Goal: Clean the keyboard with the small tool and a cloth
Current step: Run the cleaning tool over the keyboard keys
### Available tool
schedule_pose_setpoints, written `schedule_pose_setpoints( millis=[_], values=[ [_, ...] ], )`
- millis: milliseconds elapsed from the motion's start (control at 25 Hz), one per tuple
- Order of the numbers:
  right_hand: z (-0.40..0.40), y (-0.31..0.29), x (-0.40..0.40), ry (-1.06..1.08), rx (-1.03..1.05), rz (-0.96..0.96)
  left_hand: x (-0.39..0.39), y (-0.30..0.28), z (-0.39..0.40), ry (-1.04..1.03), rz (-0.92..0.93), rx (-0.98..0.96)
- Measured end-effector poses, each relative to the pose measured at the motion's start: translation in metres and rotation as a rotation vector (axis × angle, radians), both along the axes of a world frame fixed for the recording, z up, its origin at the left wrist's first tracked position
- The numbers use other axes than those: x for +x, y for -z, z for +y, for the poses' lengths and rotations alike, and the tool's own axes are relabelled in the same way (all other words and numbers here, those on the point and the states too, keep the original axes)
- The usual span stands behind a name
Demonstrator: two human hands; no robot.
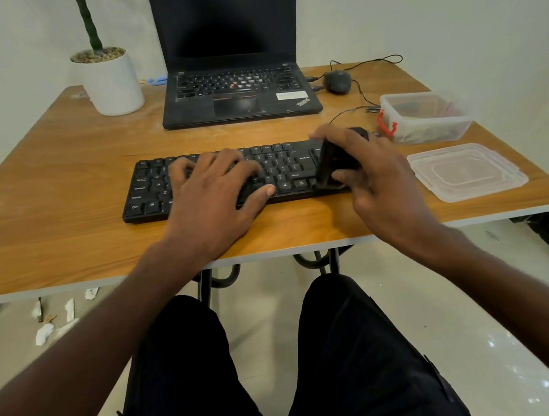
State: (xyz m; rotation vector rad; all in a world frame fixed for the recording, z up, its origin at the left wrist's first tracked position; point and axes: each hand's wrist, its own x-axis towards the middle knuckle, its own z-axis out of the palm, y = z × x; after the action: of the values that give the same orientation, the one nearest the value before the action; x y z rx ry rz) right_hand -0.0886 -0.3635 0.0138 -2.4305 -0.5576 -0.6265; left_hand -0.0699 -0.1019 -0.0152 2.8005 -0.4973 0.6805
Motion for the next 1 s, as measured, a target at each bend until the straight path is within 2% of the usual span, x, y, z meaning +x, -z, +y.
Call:
schedule_pose_setpoints(
  millis=[80,160,240,320,440,520,640,840,1000],
  values=[
    [-0.012,0.003,-0.001,0.138,-0.012,-0.040,0.004,-0.001,-0.019,0.047,0.009,0.002],
    [-0.016,0.005,0.000,0.216,0.128,-0.061,0.010,-0.002,-0.040,0.084,0.041,-0.004],
    [-0.011,0.007,0.000,0.097,0.229,-0.045,0.014,0.001,-0.052,0.119,0.051,0.011],
    [-0.014,0.009,0.001,0.004,0.124,-0.002,0.015,0.007,-0.055,0.143,0.044,0.026],
    [-0.026,0.005,0.007,0.164,-0.006,0.000,0.016,0.011,-0.050,0.129,0.037,-0.001],
    [-0.022,0.005,0.006,0.224,0.038,-0.022,0.018,0.011,-0.050,0.129,0.035,-0.006],
    [-0.014,0.009,0.004,0.044,0.118,0.021,0.018,0.012,-0.051,0.136,0.023,-0.020],
    [-0.031,0.005,0.009,0.281,0.148,-0.075,0.018,0.012,-0.051,0.151,0.027,-0.034],
    [-0.025,0.009,0.005,0.106,0.181,-0.051,0.016,0.011,-0.051,0.114,0.011,-0.026]
  ],
)
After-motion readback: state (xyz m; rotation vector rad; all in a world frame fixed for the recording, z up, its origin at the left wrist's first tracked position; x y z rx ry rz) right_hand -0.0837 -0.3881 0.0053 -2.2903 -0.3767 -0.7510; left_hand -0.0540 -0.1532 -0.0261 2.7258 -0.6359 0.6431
